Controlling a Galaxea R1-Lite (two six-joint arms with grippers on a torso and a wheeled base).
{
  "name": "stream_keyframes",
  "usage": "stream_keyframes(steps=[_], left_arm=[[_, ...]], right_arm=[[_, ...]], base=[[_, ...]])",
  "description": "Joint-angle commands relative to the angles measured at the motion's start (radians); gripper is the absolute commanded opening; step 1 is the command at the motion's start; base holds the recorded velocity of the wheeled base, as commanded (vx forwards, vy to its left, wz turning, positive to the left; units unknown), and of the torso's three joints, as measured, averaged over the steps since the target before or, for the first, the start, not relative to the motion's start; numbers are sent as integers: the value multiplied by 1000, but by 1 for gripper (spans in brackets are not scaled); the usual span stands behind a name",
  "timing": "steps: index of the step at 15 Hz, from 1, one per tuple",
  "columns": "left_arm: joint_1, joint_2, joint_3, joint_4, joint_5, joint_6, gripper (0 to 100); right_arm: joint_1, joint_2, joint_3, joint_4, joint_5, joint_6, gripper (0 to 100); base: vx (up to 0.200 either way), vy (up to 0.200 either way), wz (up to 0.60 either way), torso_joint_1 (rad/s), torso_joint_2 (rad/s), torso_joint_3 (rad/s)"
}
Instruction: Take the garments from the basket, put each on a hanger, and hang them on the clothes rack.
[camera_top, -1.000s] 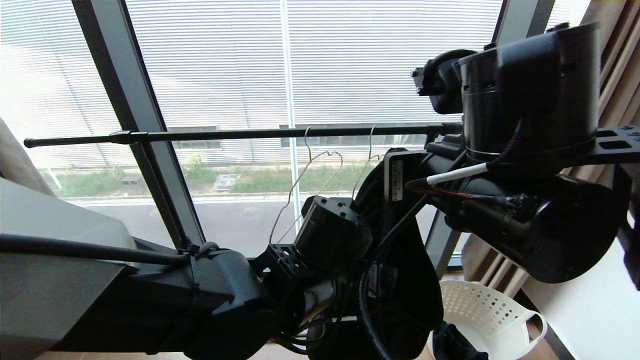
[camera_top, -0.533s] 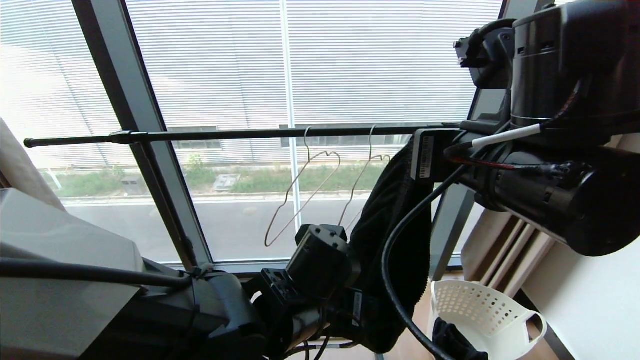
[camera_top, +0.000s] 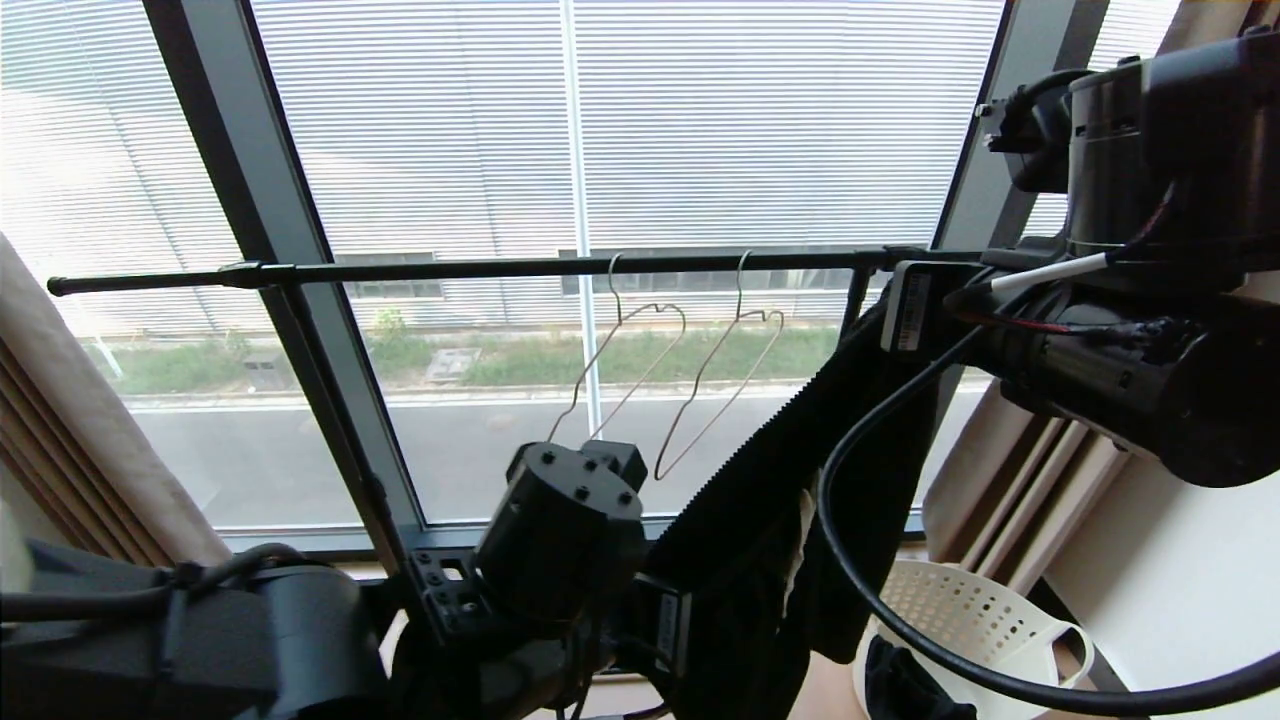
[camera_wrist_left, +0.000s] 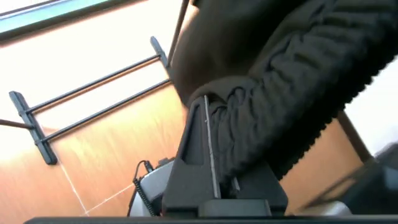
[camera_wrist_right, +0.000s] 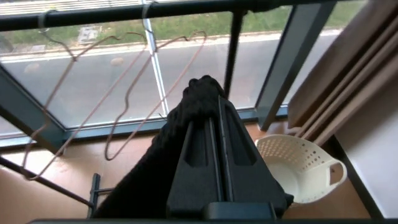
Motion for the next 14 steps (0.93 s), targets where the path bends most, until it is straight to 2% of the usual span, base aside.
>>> stream_keyframes(steps=[1, 4, 6, 8, 9, 11, 13, 14], left_arm=[[59, -156, 60, 4, 0, 5, 0], [143, -188, 80, 4, 0, 6, 0], [217, -190, 84, 4, -3, 8, 0], [251, -190, 86, 4, -3, 11, 0], [272, -194, 98, 4, -8, 31, 0], [298, -202, 114, 4, -29, 85, 0], [312, -217, 124, 6, -38, 100, 0], [324, -240, 138, 21, -40, 146, 0]], right_arm=[[-26, -22, 28, -1, 3, 15, 0], [-39, -42, 80, -2, 4, 23, 0], [-39, -84, 152, -2, 44, 23, 0], [-39, -113, 195, -1, 75, 19, 0], [-37, -124, 234, -1, 130, 18, 0], [-31, -145, 274, -1, 155, -7, 0], [-28, -160, 292, 2, 225, -13, 0], [-26, -180, 323, -2, 277, -59, 0]], base=[[0, 0, 0, 0, 0, 0], [0, 0, 0, 0, 0, 0], [0, 0, 0, 0, 0, 0], [0, 0, 0, 0, 0, 0], [0, 0, 0, 0, 0, 0], [0, 0, 0, 0, 0, 0], [0, 0, 0, 0, 0, 0], [0, 0, 0, 0, 0, 0]])
